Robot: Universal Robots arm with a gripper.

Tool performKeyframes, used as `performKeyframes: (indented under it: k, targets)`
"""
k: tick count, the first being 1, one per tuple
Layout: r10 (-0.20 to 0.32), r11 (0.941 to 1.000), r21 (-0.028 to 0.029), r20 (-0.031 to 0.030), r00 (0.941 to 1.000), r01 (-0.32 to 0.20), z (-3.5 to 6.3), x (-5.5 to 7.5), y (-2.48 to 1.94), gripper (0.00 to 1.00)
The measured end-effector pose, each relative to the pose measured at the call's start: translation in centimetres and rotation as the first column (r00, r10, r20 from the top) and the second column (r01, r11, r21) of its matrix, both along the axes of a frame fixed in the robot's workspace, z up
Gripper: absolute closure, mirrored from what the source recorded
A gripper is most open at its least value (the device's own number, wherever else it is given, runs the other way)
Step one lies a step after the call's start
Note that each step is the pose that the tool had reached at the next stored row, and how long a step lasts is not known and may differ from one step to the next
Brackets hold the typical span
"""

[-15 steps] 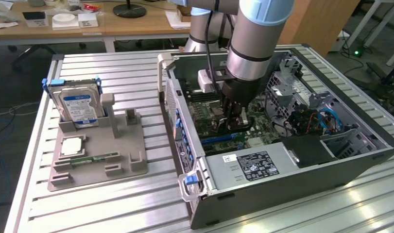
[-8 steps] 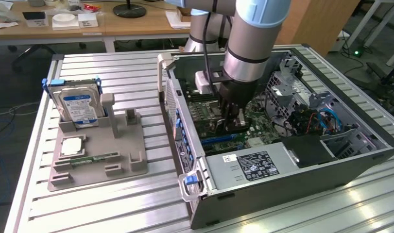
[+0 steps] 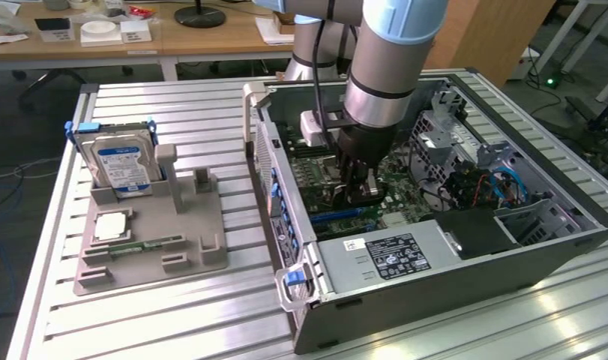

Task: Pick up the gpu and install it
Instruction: 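Insert the gpu into the slot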

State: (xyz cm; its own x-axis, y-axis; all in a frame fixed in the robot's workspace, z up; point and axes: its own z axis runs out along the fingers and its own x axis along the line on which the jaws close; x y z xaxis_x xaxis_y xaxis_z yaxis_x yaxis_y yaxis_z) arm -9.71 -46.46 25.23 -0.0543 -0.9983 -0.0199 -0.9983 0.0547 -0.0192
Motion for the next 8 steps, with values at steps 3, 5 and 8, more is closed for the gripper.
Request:
performKeyframes:
  k: [3, 5, 8]
  targets:
    - [0.0, 1.0, 0.0004, 0.0002, 1.0, 0.0, -0.08, 0.0, 0.0, 0.73]
    - [0.0, 1.0, 0.0, 0.0, 1.0, 0.0, -0.15, 0.0, 0.0, 0.73]
    - [0.0, 1.0, 0.0001, 0.0, 1.0, 0.0, -0.34, 0.0, 0.0, 0.73]
